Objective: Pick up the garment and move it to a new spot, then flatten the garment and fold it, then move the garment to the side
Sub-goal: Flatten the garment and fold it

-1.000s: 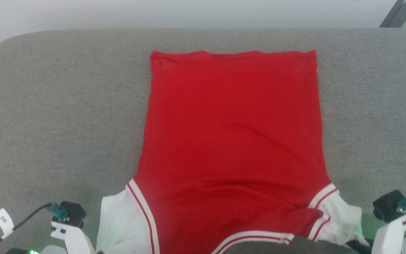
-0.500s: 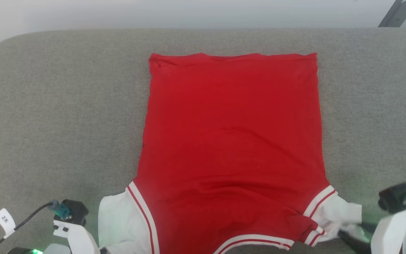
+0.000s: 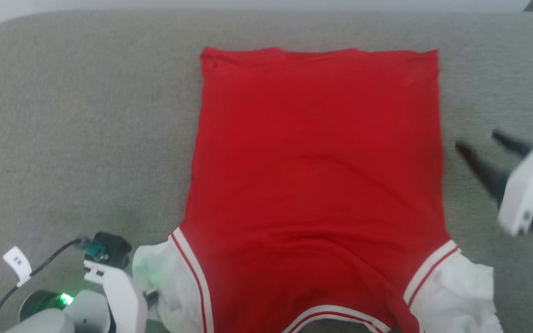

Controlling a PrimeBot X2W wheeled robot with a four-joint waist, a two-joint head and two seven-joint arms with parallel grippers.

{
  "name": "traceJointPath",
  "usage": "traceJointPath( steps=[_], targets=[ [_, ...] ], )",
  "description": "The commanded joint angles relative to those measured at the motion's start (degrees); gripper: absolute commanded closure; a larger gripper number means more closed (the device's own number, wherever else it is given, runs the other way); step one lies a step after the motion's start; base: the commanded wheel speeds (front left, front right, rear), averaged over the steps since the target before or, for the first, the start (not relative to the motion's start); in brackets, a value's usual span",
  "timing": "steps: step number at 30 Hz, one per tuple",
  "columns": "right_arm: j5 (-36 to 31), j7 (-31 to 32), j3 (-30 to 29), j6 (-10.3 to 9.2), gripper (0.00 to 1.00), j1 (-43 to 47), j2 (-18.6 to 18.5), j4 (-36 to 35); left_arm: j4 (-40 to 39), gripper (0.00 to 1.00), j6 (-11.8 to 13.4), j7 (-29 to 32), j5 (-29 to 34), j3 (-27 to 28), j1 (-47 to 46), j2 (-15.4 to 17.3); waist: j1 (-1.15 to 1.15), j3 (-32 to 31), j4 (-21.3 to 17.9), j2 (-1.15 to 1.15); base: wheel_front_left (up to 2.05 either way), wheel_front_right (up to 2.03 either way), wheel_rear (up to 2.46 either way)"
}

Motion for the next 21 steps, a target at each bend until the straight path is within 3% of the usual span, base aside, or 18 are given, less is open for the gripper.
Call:
traceJointPath(
  steps=[1, 11, 16, 21],
  targets=[
    [-0.6, -1.0, 0.5, 0.02, 0.00, -3.5, -0.2, 2.6, 0.1, 1.00, -0.4, 0.1, 0.6, 0.1, -1.3, -0.6, 0.00, 1.5, 1.3, 0.00, 0.00, 0.00, 0.00],
    [-2.7, -4.2, 3.0, 0.03, 0.00, -26.6, -2.2, 27.4, 1.7, 1.00, -2.6, 0.6, 3.1, -0.2, -7.2, -4.4, 0.00, 8.2, 6.6, 0.00, 0.00, 0.00, 0.00],
    [-3.7, -1.7, 3.8, 0.03, 0.00, -35.2, -2.1, 40.0, 3.8, 1.00, -3.8, 0.1, 3.6, -0.6, -9.2, -6.6, 0.00, 10.8, 9.1, 0.00, 0.00, 0.00, 0.00],
    [-5.4, 4.8, 4.5, 0.03, 0.00, -39.9, -0.9, 52.1, 6.3, 1.00, -5.1, -0.2, 3.9, -1.1, -10.4, -8.6, 0.00, 12.2, 11.0, 0.00, 0.00, 0.00, 0.00]
  ],
)
